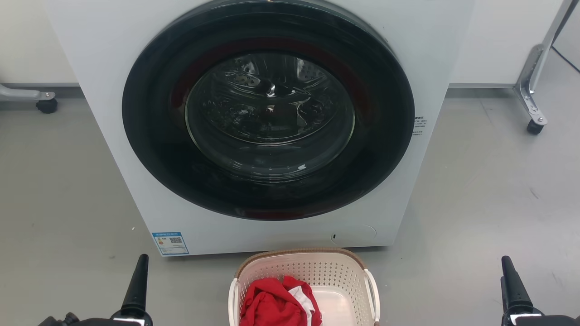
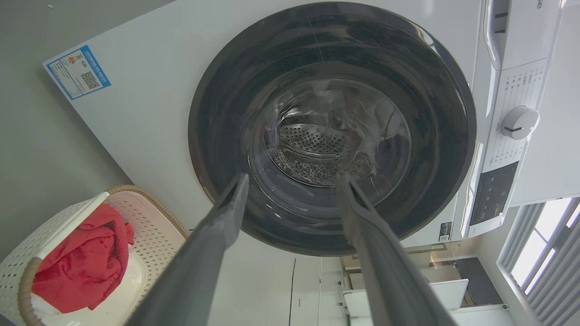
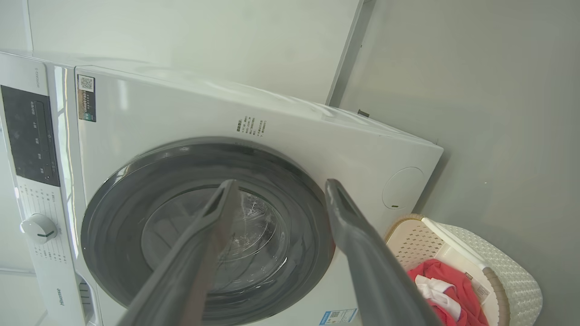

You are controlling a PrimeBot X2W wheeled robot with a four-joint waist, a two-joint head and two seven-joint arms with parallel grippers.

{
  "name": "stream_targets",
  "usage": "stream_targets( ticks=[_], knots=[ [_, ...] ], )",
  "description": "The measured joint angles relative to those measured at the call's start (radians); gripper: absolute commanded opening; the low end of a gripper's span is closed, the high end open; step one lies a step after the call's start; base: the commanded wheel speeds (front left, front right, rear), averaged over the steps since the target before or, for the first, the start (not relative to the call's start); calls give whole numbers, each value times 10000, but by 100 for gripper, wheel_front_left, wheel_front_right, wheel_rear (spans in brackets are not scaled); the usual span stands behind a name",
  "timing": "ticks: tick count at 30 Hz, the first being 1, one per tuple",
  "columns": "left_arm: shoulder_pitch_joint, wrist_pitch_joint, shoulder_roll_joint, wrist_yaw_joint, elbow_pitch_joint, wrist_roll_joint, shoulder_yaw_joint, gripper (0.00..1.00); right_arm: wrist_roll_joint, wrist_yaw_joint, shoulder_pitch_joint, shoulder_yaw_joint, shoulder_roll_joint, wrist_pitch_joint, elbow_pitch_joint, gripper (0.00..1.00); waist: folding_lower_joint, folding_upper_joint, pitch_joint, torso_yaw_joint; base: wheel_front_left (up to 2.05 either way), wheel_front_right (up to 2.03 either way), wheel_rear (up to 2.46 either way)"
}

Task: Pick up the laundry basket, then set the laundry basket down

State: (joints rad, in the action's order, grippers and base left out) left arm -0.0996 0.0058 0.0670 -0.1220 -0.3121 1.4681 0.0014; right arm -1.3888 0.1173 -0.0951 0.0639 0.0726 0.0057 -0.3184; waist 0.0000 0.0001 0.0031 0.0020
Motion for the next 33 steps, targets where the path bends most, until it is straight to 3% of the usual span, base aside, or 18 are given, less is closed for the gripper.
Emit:
stream_targets(
  ticks=[14, 33],
  knots=[
    [-259, -546, 548, 359, 81, -2374, -980, 100, 2552, -389, -212, -911, 539, -564, 138, 100, 0, 0, -14, 15, 0, 0, 0],
    [-398, -1279, 1225, 1417, 113, -5823, -2378, 100, 5954, -1099, -391, -2188, 1243, -1248, 46, 100, 0, 0, -70, 64, 0, 0, 0]
  ],
)
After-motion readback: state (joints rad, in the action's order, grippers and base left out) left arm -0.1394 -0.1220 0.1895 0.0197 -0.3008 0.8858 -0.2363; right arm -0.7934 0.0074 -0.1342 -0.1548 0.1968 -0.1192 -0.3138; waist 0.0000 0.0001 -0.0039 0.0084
